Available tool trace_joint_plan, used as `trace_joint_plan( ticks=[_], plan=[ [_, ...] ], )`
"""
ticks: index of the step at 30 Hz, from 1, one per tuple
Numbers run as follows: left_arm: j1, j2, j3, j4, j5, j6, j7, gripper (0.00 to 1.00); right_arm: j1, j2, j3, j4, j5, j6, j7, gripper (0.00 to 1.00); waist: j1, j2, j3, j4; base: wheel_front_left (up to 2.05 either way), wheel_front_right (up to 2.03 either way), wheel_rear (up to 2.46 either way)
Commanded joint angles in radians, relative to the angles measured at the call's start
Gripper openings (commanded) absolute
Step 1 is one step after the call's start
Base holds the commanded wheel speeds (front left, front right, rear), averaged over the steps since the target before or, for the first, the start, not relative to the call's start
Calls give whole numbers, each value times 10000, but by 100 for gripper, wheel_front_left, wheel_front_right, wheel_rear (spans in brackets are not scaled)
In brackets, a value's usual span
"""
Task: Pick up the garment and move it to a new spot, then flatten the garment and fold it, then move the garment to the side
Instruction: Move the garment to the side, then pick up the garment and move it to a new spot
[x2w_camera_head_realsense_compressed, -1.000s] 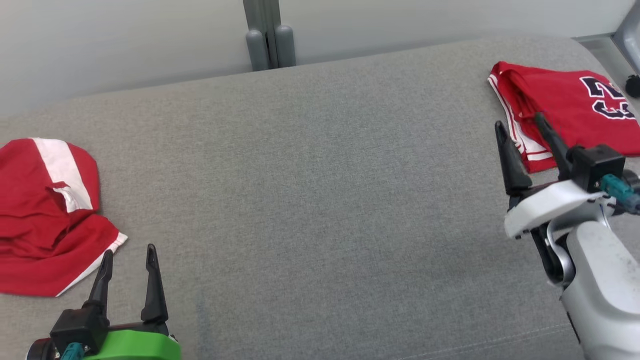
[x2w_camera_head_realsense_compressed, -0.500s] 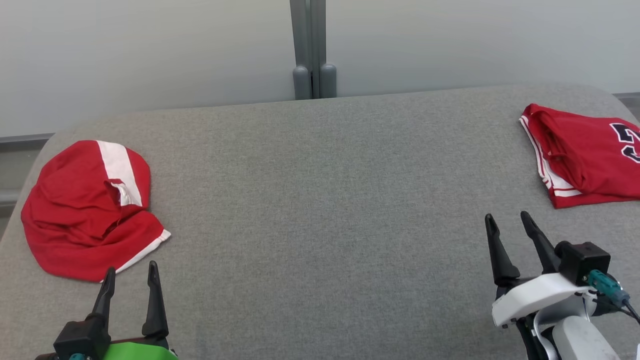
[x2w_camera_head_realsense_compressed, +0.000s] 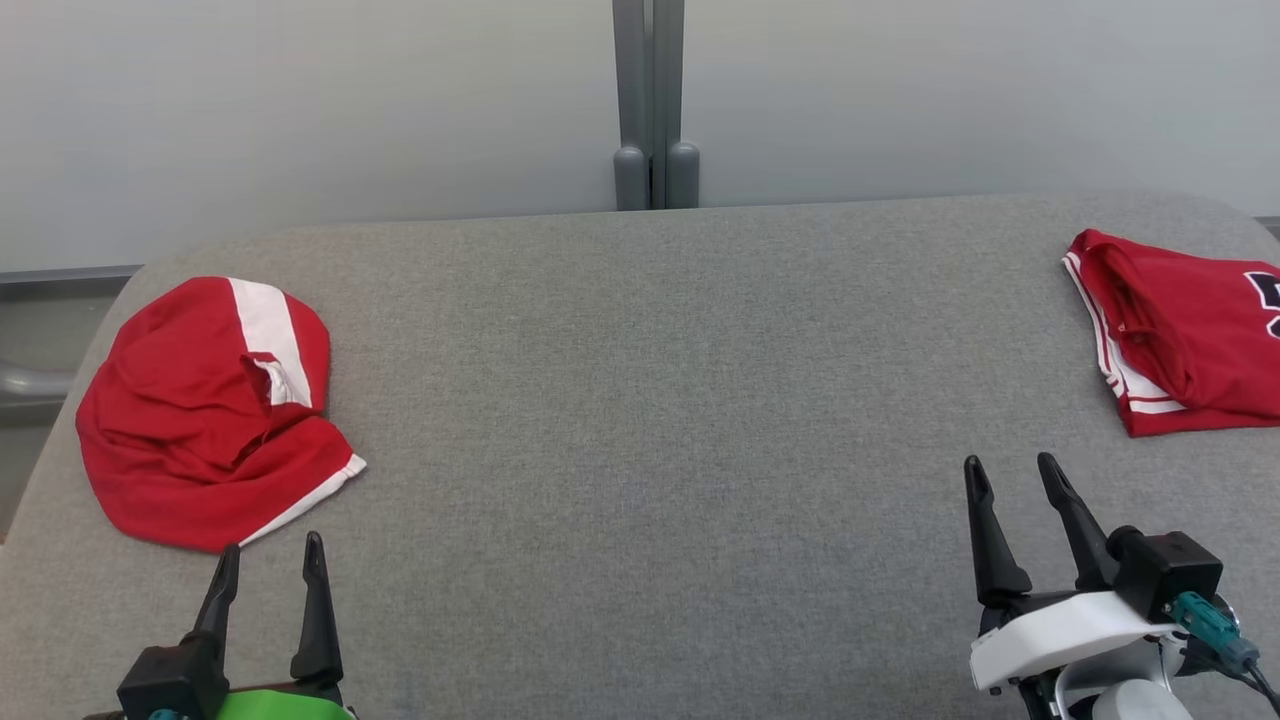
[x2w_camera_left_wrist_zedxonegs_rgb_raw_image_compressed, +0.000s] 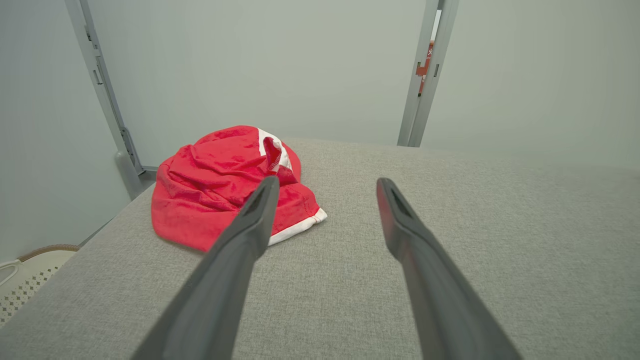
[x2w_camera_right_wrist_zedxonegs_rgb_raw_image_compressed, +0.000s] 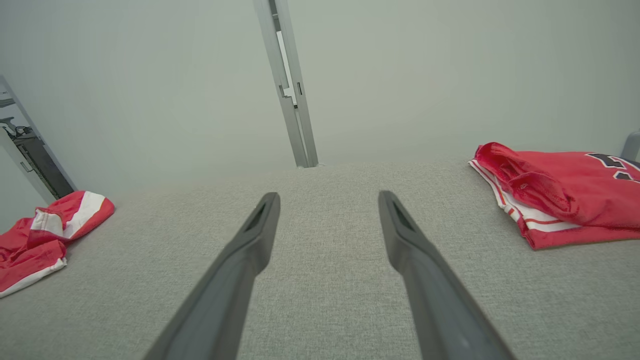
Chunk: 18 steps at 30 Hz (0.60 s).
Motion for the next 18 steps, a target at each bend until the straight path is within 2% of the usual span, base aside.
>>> trace_joint_plan(
  ticks=[1,18],
  plan=[
    [-63,-19,-18,17,14,-65,1,100,109,45,-23,-75,-114,-17,-27,100,1,0,-1,8,0,0,0],
    [-358,-3,84,164,71,-158,1,100,-48,191,133,-40,-389,-17,-27,100,1,0,-7,-38,0,0,0]
  ],
)
